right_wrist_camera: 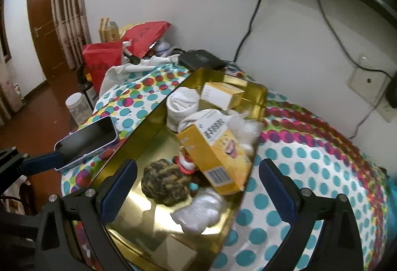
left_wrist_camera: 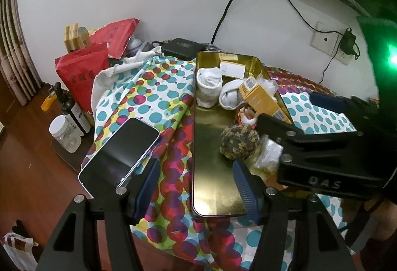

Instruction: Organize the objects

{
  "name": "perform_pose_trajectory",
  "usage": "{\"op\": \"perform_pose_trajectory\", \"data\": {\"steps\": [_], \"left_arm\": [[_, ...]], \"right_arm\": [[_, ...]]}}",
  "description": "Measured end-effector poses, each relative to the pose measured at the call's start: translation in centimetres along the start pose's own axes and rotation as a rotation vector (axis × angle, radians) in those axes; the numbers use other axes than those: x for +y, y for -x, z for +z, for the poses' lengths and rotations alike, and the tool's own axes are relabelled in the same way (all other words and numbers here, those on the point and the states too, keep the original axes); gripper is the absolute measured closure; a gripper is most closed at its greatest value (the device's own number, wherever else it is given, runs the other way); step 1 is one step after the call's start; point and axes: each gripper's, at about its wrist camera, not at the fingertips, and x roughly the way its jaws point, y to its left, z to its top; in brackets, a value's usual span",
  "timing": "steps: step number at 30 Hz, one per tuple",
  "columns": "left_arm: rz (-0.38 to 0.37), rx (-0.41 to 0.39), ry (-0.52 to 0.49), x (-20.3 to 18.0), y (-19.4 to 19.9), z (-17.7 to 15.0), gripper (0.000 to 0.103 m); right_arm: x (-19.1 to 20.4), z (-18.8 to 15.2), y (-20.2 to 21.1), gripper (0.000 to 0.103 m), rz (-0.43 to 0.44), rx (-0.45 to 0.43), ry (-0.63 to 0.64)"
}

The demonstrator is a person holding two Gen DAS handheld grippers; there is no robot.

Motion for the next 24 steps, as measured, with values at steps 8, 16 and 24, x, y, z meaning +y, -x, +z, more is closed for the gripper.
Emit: {"op": "perform_pose_trajectory", "data": {"steps": [8, 16, 24], "left_arm": [[0.009, 0.009, -0.007, -0.7, 0.7, 0.1, 0.035], [0.013, 0.011, -0.06, -2.6, 1.9, -0.1, 0.023], [0.005, 0.033, -0.093, -4.5, 2.4, -0.6, 0.021]], "right_arm": [[-1.1, -0.1, 3.7, 0.002, -0.077, 0.001, -0.054], [-3.0, -1.8, 7.5, 0.0, -0.124, 0.012, -0.115], [-4.8, -4.3, 10.4, 0.0, -0.204, 0.06, -0.173]]}}
